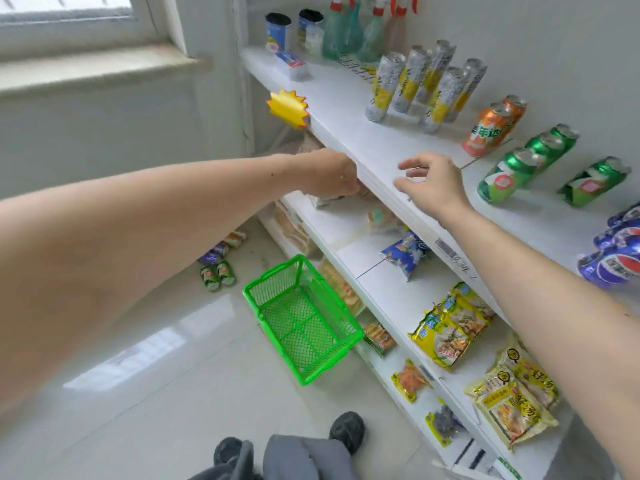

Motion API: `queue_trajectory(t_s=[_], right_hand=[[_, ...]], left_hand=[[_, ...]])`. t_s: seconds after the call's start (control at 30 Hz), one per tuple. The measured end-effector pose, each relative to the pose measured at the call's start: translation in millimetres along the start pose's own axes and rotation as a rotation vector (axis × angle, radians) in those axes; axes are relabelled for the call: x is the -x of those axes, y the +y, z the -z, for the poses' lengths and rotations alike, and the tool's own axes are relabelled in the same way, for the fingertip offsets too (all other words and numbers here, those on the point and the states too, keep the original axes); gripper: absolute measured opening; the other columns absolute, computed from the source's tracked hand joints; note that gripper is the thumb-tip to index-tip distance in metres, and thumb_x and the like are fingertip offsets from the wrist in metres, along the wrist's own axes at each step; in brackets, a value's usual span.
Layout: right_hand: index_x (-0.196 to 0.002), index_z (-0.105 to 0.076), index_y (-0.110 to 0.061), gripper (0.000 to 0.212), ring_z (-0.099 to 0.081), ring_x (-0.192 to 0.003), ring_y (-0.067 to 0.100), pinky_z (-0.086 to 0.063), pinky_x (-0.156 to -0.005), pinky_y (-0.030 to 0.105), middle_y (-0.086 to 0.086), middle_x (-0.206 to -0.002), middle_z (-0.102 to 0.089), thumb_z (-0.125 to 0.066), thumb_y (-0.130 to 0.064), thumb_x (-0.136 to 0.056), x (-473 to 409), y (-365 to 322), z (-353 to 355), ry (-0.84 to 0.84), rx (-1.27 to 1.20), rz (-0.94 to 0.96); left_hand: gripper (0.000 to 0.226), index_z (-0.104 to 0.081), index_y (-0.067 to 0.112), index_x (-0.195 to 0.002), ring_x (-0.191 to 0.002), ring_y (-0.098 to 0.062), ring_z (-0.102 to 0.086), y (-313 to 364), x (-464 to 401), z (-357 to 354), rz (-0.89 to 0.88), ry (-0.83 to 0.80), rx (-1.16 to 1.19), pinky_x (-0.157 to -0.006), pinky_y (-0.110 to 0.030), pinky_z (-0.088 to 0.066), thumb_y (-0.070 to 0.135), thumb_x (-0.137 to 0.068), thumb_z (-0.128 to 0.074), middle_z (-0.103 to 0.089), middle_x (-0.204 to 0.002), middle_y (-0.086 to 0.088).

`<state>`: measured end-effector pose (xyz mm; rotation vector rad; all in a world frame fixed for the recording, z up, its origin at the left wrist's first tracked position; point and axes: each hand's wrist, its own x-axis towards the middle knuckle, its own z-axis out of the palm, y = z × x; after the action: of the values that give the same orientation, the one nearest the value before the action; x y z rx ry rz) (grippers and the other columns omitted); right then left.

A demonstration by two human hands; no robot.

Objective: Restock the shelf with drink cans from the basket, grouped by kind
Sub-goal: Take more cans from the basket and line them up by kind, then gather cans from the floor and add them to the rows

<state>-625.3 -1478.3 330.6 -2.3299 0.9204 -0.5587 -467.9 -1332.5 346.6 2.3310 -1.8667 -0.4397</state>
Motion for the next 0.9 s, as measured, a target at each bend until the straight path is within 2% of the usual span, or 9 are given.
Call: queue_trajectory(t_s=[0.13, 0.23, 0.4, 0.5, 0.63, 0.8, 0.9], right_hand=[[-0.098, -0.073, -0.015, 0.022, -0.068, -0.092, 0.016, -0.052, -0.089, 0.029, 0.005, -0.103, -0.072, -0.074, -0.015, -0.077, 2, -35, -64, -0.081, 0.019, 0.056], [-0.099, -0.073, -0.014, 0.022, -0.068, -0.089, 0.016, -0.050, -0.085, 0.024, 0.002, -0.101, -0.072, -0.074, -0.012, -0.076, -5, -55, -104, -0.157, 0.016, 0.088], [-0.095, -0.071, -0.019, 0.021, -0.067, -0.091, 0.015, -0.053, -0.088, 0.031, 0.004, -0.106, -0.069, -0.075, -0.017, -0.074, -26, -76, -168, -0.260, 0.007, 0.133], [-0.097, -0.071, -0.019, 0.021, -0.066, -0.094, 0.014, -0.048, -0.084, 0.024, 0.003, -0.107, -0.069, -0.074, -0.018, -0.077, -44, -87, -202, -0.314, 0.023, 0.143], [-0.097, -0.070, -0.020, 0.021, -0.066, -0.095, 0.015, -0.052, -0.090, 0.033, 0.005, -0.108, -0.069, -0.074, -0.018, -0.077, -78, -96, -247, -0.382, 0.020, 0.164], [-0.101, -0.070, -0.016, 0.022, -0.067, -0.094, 0.016, -0.050, -0.091, 0.029, 0.003, -0.107, -0.070, -0.073, -0.016, -0.079, -124, -109, -301, -0.467, 0.035, 0.164], [-0.098, -0.070, -0.018, 0.020, -0.067, -0.093, 0.017, -0.052, -0.091, 0.033, 0.004, -0.106, -0.070, -0.073, -0.015, -0.078, -149, -114, -335, -0.514, 0.029, 0.149]], left_hand=[[0.036, -0.064, 0.015, -0.117, -0.108, -0.029, -0.057, -66, 39, -10, 0.112, -0.015, 0.010, -0.091, -0.038, -0.046, 0.039, -0.097, -0.045, -0.063, -0.118, -0.007], [0.035, -0.063, 0.018, -0.118, -0.112, -0.028, -0.057, -108, 60, -15, 0.205, 0.005, 0.064, -0.095, -0.039, -0.046, 0.039, -0.096, -0.047, -0.062, -0.120, -0.005], [0.033, -0.062, 0.017, -0.118, -0.113, -0.025, -0.057, -172, 84, -24, 0.312, -0.020, 0.159, -0.097, -0.038, -0.046, 0.038, -0.097, -0.046, -0.062, -0.120, -0.004], [0.032, -0.061, 0.017, -0.118, -0.112, -0.024, -0.058, -206, 87, -31, 0.361, -0.038, 0.201, -0.098, -0.038, -0.046, 0.038, -0.098, -0.047, -0.063, -0.119, -0.003], [0.033, -0.062, 0.018, -0.116, -0.110, -0.024, -0.060, -258, 78, -39, 0.420, -0.063, 0.227, -0.096, -0.040, -0.048, 0.040, -0.096, -0.048, -0.064, -0.118, -0.003], [0.034, -0.061, 0.017, -0.119, -0.110, -0.023, -0.059, -314, 60, -42, 0.478, -0.084, 0.263, -0.095, -0.034, -0.048, 0.039, -0.097, -0.048, -0.064, -0.118, -0.002], [0.036, -0.061, 0.014, -0.121, -0.110, -0.023, -0.059, -347, 53, -49, 0.507, -0.085, 0.299, -0.093, -0.032, -0.047, 0.038, -0.098, -0.048, -0.064, -0.119, -0.004]])
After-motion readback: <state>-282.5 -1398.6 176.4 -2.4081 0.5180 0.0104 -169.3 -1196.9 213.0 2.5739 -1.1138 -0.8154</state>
